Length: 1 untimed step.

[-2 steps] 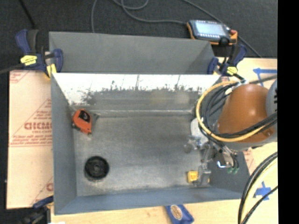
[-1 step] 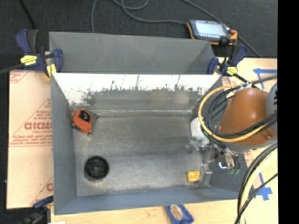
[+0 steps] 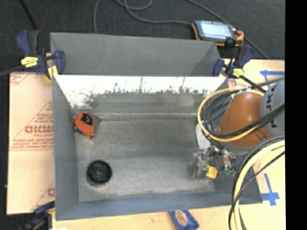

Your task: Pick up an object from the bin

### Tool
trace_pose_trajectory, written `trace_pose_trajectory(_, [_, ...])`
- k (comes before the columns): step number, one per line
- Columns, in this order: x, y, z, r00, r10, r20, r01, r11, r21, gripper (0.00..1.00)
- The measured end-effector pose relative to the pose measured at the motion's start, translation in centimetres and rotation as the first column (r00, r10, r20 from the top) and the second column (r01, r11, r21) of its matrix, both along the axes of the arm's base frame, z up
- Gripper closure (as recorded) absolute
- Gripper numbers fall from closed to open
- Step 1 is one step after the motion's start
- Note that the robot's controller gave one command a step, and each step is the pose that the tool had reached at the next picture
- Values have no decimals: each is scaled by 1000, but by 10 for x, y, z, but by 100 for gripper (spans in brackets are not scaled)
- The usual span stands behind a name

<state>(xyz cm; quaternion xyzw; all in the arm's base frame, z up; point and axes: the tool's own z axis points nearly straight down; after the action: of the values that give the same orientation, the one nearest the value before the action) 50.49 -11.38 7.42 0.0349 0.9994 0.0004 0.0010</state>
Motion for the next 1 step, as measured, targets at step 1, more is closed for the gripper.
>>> trace_pose_trajectory(1, [0, 0, -1, 1000, 1, -1, -1, 1000, -1, 0])
